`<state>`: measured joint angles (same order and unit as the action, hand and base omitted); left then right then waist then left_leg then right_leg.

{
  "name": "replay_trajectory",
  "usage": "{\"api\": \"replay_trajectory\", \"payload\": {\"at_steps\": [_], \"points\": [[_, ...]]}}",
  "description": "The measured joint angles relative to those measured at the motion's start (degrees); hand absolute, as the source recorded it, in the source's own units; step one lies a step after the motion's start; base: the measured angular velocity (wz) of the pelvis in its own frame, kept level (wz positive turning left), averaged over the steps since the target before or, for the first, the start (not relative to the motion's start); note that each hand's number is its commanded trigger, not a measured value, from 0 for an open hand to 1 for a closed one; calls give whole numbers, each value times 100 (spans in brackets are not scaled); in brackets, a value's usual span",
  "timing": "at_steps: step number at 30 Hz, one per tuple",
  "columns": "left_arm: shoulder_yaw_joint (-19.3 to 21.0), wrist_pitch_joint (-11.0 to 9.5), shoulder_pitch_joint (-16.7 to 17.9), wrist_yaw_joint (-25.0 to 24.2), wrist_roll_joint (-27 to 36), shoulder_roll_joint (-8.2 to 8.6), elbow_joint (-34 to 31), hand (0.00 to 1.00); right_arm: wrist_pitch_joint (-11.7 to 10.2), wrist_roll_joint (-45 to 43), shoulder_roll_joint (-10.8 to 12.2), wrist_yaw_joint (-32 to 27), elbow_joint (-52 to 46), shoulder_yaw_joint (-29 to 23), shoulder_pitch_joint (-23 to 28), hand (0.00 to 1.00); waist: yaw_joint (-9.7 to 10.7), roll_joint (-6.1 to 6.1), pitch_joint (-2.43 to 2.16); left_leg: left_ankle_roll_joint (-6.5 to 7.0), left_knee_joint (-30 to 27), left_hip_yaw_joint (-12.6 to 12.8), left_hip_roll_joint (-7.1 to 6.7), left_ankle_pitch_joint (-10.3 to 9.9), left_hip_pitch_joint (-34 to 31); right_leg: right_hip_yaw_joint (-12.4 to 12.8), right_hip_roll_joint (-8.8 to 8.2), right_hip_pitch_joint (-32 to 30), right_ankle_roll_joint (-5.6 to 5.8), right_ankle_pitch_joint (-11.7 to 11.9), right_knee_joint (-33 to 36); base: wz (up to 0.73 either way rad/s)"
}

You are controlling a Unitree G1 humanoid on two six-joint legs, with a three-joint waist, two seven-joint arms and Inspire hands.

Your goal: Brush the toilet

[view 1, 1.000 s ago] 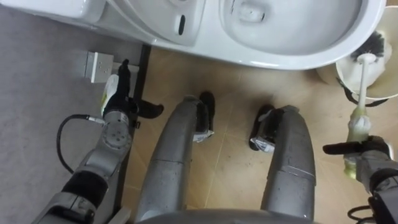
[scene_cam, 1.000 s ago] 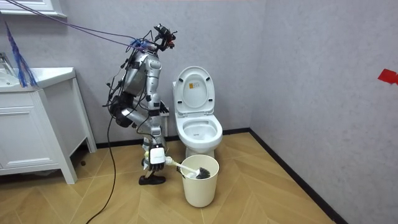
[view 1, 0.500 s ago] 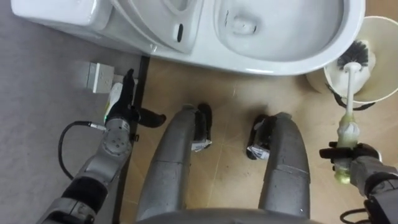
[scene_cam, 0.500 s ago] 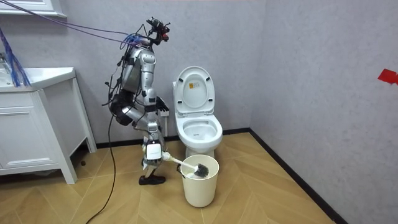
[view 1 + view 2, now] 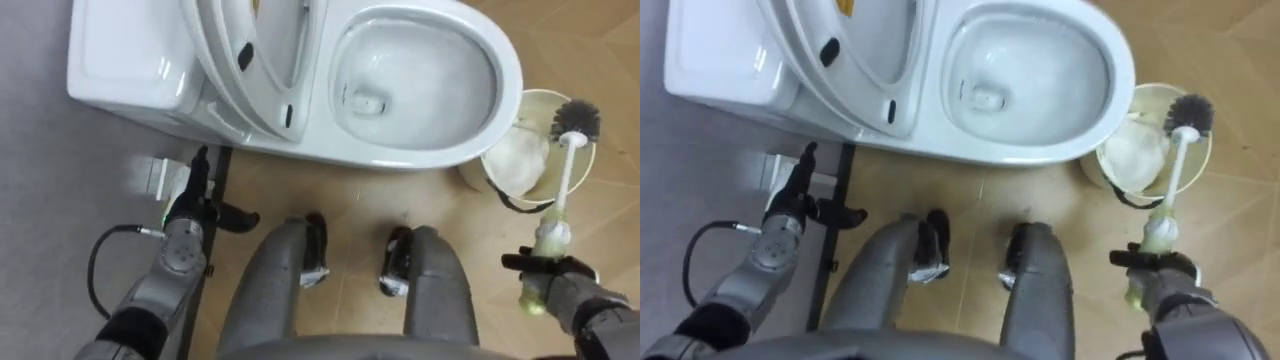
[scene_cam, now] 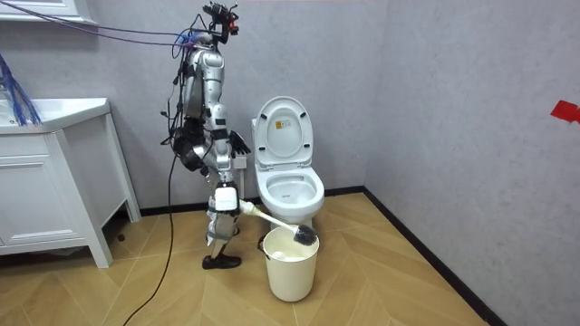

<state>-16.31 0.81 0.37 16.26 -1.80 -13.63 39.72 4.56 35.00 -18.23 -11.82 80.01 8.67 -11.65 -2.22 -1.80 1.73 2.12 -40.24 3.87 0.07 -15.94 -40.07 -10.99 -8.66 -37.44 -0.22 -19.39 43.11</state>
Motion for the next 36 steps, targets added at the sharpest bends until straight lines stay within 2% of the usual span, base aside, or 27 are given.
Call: {"api": "replay_trajectory", "payload": {"at_steps": [1, 4, 9, 13, 16, 17, 21, 22, 25, 30, 33, 34, 36], "points": [[114, -1, 88, -68, -6, 0, 66, 0, 5, 115, 71, 10, 11, -34, 50, 100, 24, 37, -24, -13, 147, -27, 6, 13, 216, -31, 37, 242, 12, 22, -184, 9], [374, -5, 333, -208, 1, 1, 180, 0, 4, 381, 185, 63, 11, -161, 293, 100, 46, 93, -57, -41, 515, -115, 7, 38, 784, -166, 97, 900, 35, 79, -662, 11], [841, -71, 833, -294, 21, 86, 345, 0, -3, 281, 348, 93, -11, -338, 693, 100, 42, 124, -74, -81, 1103, -225, -6, 62, 1706, -348, 191, 1957, 92, 163, -1450, 11], [1305, -92, 1401, -345, 6, 214, 159, 0, -5, 214, 411, 188, -92, -571, 925, 100, 28, 202, -132, -125, 1585, -208, 8, 98, 2406, -374, 299, 2696, 126, 301, -2113, -2], [1770, -98, 1709, -340, 6, 375, -10, 0, -20, 174, 414, 250, -118, -809, 1112, 100, 30, 277, -162, -134, 1807, -235, -1, 103, 2778, -512, 327, 3111, 148, 344, -2417, 9], [1883, -95, 1792, -320, 5, 418, -95, 0, -20, 150, 413, 246, -121, -899, 1149, 100, 29, 305, -165, -137, 1900, -264, -7, 105, 2916, -593, 329, 3263, 154, 348, -2491, 13], [2028, -98, 2074, -317, 6, 422, -433, 0, -16, -135, 418, 192, -185, -1178, 1343, 100, 27, 381, -176, -150, 2097, -418, -54, 112, 3323, -765, 376, 3820, 179, 390, -2910, 17], [2103, -99, 2098, -302, 7, 429, -526, 0, -17, -190, 417, 165, -210, -1334, 1416, 100, 38, 411, -163, -151, 2108, -477, -76, 113, 3409, -870, 377, 3978, 184, 393, -3001, 30], [2391, -123, 2207, -218, 10, 529, -751, 0, -16, -225, 418, 20, -266, -1574, 1451, 100, -62, 447, -169, -154, 2238, -536, -84, 115, 3654, -956, 389, 4218, 190, 396, -3092, 10], [2622, -152, 2392, -109, -19, 555, -1185, 0, -21, -574, 419, -4, -265, -1624, 1488, 100, -213, 477, -162, -154, 2340, -652, -113, 115, 3895, -1042, 403, 4504, 198, 401, -3180, 15], [2656, -160, 2625, -110, -293, 673, -1882, 0, -63, -859, 420, -4, -264, -1615, 1502, 100, -303, 509, -149, -154, 2362, -811, -181, 115, 3971, -1139, 401, 4703, 245, 430, -3346, 26], [2656, -163, 2739, -110, -383, 688, -2222, 0, -96, -916, 433, -6, -264, -1609, 1498, 100, -315, 513, -137, -154, 2364, -914, -202, 115, 3970, -1175, 401, 4735, 249, 432, -3362, 32], [2685, -157, 2827, -99, -618, 688, -2663, 0, -106, -1095, 460, -11, -265, -1614, 1474, 100, -346, 518, -140, -154, 2365, -947, -209, 115, 3968, -1200, 403, 4764, 249, 432, -3355, 28]]}}
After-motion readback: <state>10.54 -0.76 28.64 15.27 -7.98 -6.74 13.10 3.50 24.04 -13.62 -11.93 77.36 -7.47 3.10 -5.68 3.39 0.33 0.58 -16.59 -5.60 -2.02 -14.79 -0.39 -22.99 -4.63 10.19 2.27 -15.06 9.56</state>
